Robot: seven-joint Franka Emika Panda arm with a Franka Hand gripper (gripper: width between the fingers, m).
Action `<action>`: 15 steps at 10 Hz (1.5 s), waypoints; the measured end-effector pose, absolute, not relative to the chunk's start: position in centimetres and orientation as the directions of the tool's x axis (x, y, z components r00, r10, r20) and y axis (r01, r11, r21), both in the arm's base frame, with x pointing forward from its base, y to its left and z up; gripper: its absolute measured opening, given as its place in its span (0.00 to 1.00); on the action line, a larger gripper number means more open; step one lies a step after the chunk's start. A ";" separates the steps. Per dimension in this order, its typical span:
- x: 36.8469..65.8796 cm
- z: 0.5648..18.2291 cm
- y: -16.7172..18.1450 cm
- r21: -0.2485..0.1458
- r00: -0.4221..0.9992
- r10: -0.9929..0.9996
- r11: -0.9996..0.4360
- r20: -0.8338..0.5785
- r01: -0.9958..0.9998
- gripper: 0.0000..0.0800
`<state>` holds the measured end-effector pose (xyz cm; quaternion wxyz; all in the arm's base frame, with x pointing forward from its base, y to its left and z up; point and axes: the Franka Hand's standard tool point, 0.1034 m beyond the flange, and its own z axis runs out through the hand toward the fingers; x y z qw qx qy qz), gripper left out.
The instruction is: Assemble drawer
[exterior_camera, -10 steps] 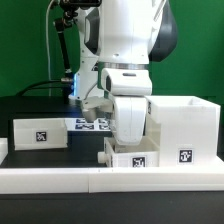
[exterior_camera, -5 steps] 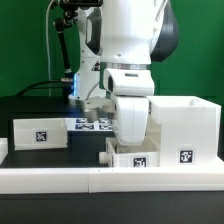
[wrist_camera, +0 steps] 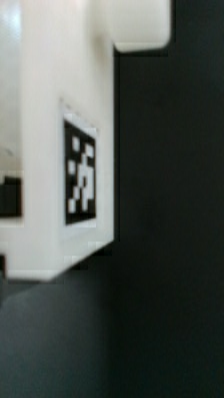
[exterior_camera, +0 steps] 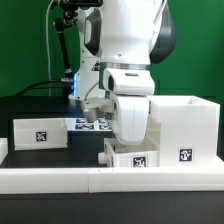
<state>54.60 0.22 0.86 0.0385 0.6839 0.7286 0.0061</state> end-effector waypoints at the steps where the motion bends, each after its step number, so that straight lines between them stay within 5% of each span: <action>1: 54.6 0.9 0.2 0.061 -0.061 0.997 0.064 -0.048 0.996 0.05; 5: 54.7 0.9 0.5 0.063 -0.048 0.998 0.051 -0.046 0.997 0.09; 7: 54.7 1.0 0.4 0.066 -0.026 0.999 0.028 -0.043 0.997 0.53; 8: 54.7 1.3 0.3 0.067 -0.005 0.999 0.008 -0.042 0.998 0.53; 9: 54.9 2.2 0.4 0.076 -0.001 0.999 0.005 -0.042 0.997 0.75; 13: 56.0 6.2 -0.8 0.087 0.009 0.998 -0.004 -0.057 0.996 0.81; 15: 57.5 6.8 -2.9 0.070 -0.047 0.996 0.052 -0.073 0.996 0.81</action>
Offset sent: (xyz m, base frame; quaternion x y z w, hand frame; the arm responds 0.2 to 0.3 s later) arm 0.0000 0.0000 0.0000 0.0000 0.0000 0.0000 1.0000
